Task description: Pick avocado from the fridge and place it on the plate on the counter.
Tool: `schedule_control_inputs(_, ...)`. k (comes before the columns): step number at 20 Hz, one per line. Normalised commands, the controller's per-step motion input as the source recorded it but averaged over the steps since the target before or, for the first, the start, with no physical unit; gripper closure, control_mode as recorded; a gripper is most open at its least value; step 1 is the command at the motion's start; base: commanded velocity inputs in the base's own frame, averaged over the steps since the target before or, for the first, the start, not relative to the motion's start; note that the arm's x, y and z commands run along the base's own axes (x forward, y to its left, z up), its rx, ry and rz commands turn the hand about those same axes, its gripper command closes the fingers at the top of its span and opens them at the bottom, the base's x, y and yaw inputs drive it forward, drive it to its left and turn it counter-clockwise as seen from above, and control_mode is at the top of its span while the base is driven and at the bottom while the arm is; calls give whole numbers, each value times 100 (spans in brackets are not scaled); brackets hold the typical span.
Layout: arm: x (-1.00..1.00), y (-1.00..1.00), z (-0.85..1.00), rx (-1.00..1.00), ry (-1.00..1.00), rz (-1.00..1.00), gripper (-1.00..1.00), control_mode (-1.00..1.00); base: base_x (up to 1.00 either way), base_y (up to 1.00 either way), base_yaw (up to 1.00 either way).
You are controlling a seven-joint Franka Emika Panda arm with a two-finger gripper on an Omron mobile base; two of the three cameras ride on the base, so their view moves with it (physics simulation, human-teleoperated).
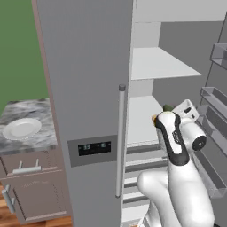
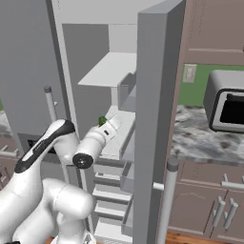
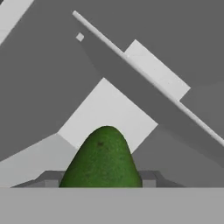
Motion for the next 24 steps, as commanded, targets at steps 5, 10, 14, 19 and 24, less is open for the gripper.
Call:
schedule_control_inputs(5, -81, 0, 83, -5, 7, 6, 100, -100, 0, 0, 0)
schedule_control_inputs(10, -76, 0, 14, -12, 16, 8, 100, -100, 0, 0, 0)
schedule_control_inputs(14, -74, 0, 1, -8, 22, 11, 100, -100, 0, 0, 0)
schedule_control_inputs(19, -48, 42, -14, -20, 22, 14, 100, -100, 0, 0, 0)
schedule_control_inputs(24, -24, 85, -31, -29, 4, 6, 100, -100, 0, 0, 0)
